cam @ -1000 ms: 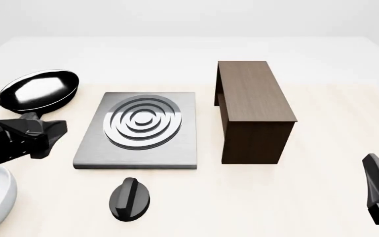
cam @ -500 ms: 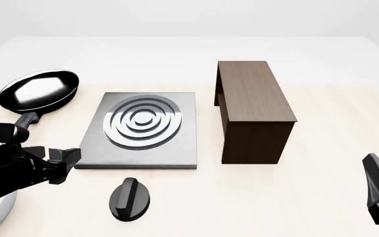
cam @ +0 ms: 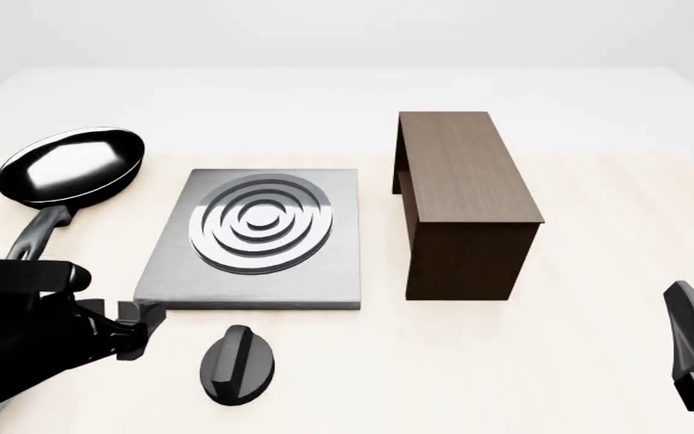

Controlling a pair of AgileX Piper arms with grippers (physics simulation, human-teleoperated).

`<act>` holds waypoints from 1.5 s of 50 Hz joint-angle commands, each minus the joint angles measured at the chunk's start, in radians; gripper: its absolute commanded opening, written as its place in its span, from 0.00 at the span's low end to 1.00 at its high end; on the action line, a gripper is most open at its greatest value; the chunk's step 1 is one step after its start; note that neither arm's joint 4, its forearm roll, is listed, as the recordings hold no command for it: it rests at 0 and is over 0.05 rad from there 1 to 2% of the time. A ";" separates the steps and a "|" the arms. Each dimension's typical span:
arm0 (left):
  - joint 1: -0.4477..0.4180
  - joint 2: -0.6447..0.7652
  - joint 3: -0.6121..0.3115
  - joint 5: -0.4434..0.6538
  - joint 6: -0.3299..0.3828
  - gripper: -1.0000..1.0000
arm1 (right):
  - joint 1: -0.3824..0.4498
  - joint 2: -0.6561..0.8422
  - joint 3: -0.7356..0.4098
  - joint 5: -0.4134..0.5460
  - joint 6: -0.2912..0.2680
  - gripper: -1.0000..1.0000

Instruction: Turn on the stove.

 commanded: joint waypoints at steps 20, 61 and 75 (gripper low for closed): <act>-0.030 0.030 0.101 -0.073 -0.015 1.00 | 0.000 0.000 0.000 0.000 0.000 1.00; -0.141 0.287 0.144 -0.311 -0.089 1.00 | 0.000 0.000 0.000 0.000 0.000 1.00; -0.218 0.327 0.145 -0.341 -0.175 1.00 | 0.000 0.000 0.000 0.000 0.000 1.00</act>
